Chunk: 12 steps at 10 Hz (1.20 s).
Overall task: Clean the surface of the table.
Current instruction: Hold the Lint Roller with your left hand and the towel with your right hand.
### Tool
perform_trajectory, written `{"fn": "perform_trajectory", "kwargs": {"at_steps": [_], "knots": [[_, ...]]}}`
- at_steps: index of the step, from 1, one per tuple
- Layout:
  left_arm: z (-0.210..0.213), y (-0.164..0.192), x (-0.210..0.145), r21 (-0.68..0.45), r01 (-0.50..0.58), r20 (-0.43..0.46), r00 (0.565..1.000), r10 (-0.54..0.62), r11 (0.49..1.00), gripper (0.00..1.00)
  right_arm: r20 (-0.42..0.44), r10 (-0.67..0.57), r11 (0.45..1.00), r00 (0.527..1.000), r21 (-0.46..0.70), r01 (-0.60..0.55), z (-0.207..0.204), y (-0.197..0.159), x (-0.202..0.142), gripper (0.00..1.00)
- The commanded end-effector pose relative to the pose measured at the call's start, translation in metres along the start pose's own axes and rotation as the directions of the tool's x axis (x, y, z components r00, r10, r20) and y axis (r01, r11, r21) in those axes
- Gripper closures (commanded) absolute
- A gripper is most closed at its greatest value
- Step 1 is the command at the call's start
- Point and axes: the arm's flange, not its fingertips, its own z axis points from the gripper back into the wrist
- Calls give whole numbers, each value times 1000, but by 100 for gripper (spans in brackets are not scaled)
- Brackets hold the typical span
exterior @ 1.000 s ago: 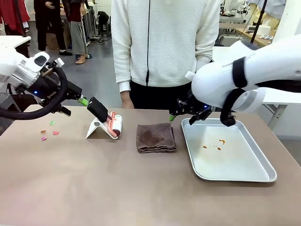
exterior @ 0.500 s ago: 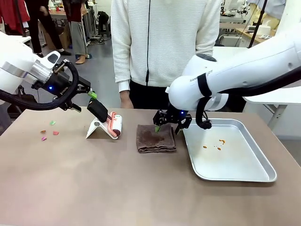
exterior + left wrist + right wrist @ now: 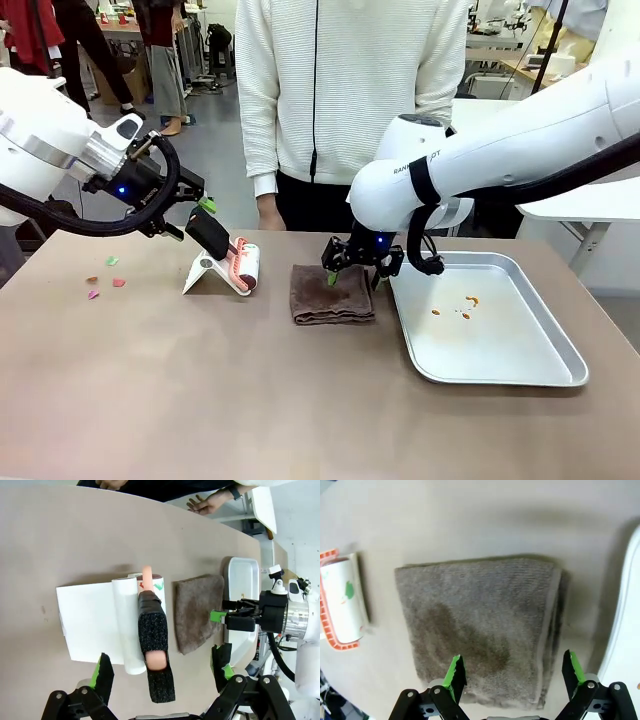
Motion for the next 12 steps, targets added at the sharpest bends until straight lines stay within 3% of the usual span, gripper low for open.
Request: {"fn": "perform_trajectory", "kwargs": {"at_steps": [1, 10, 11, 12], "knots": [[-2, -1, 6, 3, -4, 10, 1000, 4, 1000, 0, 12, -29, 995, 999, -94, 30, -7, 10, 3, 0], [0, 11, 6, -21, 0, 12, 1000, 0, 1000, 0, -9, -50, 995, 999, -88, 49, -19, 4, 10, 0], [0, 11, 6, -28, 10, 26, 1000, -9, 1000, 7, -19, -46, 996, 999, -78, 44, -19, 4, 10, 12], [-1, 10, 6, -33, 17, 35, 999, -16, 999, 60, -32, -47, 996, 998, -74, 45, -20, 5, 10, 60]]}}
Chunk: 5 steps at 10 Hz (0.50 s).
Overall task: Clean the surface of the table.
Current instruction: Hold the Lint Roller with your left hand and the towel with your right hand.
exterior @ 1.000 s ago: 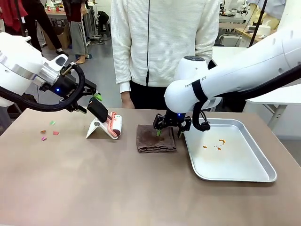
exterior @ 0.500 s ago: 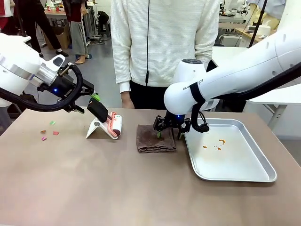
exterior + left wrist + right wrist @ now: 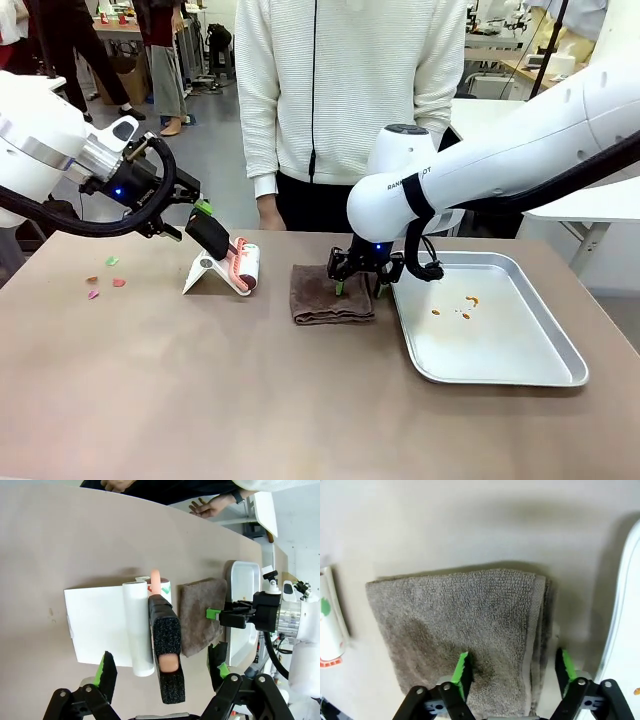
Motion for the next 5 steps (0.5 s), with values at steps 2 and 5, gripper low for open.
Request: {"fn": "perform_trajectory", "kwargs": {"at_steps": [2, 5], "knots": [[-5, -1, 2, -37, 36, 15, 999, -35, 999, 100, -10, -21, 1000, 1000, -4, 21, 0, 8, 4, 100], [-5, -2, 1, -40, 45, 26, 999, -44, 998, 86, -20, -15, 1000, 1000, 2, 15, -1, 9, 5, 97]]}}
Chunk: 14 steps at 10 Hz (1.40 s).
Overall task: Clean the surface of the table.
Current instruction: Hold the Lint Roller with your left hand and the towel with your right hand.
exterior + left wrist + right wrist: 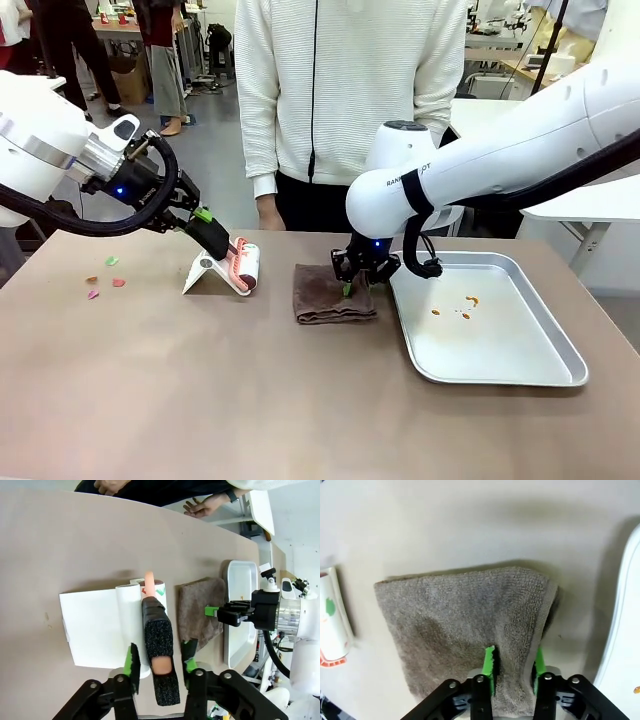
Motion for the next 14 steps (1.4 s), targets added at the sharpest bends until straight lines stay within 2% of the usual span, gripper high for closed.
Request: {"fn": "perform_trajectory", "kwargs": {"at_steps": [1, 2, 6, 9, 11, 12, 13, 14], "knots": [[-4, 2, 1, -30, 23, 22, 999, -23, 999, 97, -26, -14, 1000, 1000, 2, 14, -6, 5, 2, 100], [-3, 1, 1, -31, 24, 26, 999, -23, 999, 100, -28, -15, 1000, 999, 8, 16, -7, 5, 2, 100], [0, -1, -3, -43, 34, 42, 999, -32, 999, 100, -50, -16, 999, 999, 31, 18, -10, 3, 5, 100], [1, -3, -4, -56, 42, 49, 998, -39, 998, 100, -34, -20, 997, 999, 72, 23, -5, -3, 2, 100], [6, -3, -8, -96, 54, 26, 998, -52, 994, 100, 42, -12, 963, 999, 268, 0, 18, -21, -3, 100], [12, -4, -10, -143, 73, 16, 997, -71, 987, 100, 75, -16, 927, 997, 376, -13, 31, -34, -8, 100], [24, -3, -14, -232, 94, 8, 995, -95, 968, 100, 93, 8, 864, 996, 501, -54, 43, -49, -13, 100], [39, -2, -19, -319, 107, 13, 994, -109, 942, 100, 115, 11, 821, 993, 566, -75, 51, -62, -18, 100]]}}
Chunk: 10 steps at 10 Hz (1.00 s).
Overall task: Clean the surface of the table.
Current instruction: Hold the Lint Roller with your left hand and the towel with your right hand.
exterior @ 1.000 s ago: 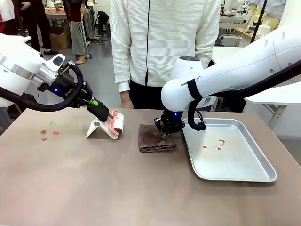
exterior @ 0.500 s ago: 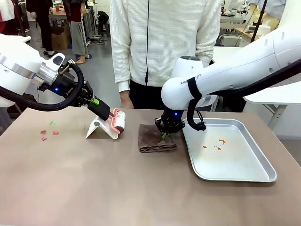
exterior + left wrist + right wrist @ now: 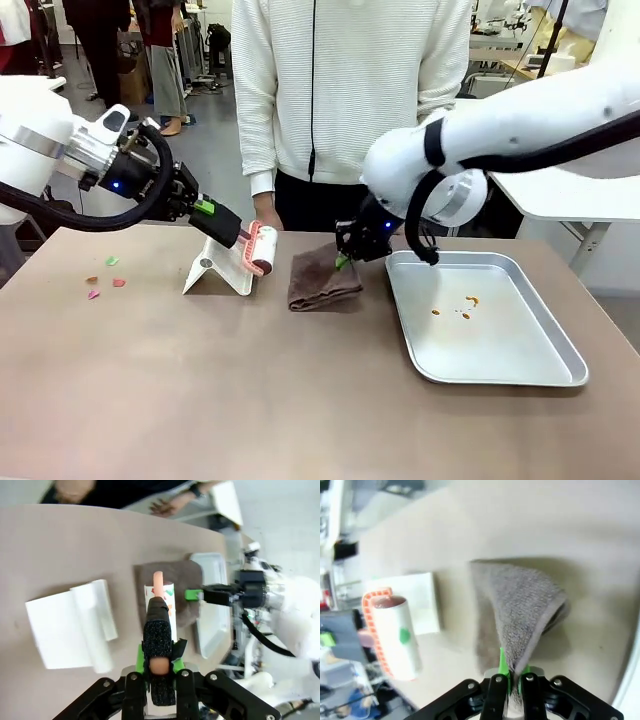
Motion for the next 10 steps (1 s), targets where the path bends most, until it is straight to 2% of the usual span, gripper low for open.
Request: {"fn": "perform_trajectory", "kwargs": {"at_steps": [1, 3, 5, 6, 7, 8, 9, 10], "knots": [[38, 2, -21, -253, 36, -14, 999, -41, 967, 100, 9, 61, 969, 998, 240, -61, 32, -36, -29, 100], [79, -4, -42, -365, 43, 37, 999, -31, 930, 100, 11, 119, 899, 993, 423, -113, 63, -50, -43, 100], [123, -3, -66, -392, -13, 83, 995, 49, 920, 100, 20, 100, 817, 995, 568, -94, 112, -63, -75, 100], [141, 1, -79, -387, -47, 103, 990, 94, 921, 100, -14, 110, 768, 994, 637, -76, 137, -69, -94, 100], [160, 6, -92, -412, -74, 99, 987, 126, 908, 100, -12, 36, 747, 999, 664, -19, 163, -80, -110, 100], [184, 15, -110, -430, -91, 89, 986, 142, 898, 100, 29, -61, 714, 998, 700, 24, 193, -96, -130, 100], [206, 26, -124, -431, -102, 121, 978, 170, 897, 100, 72, -132, 692, 989, 721, 40, 219, -111, -148, 100], [226, 43, -135, -425, -124, 111, 976, 188, 897, 100, 117, -183, 663, 976, 748, 34, 244, -127, -164, 100]]}}
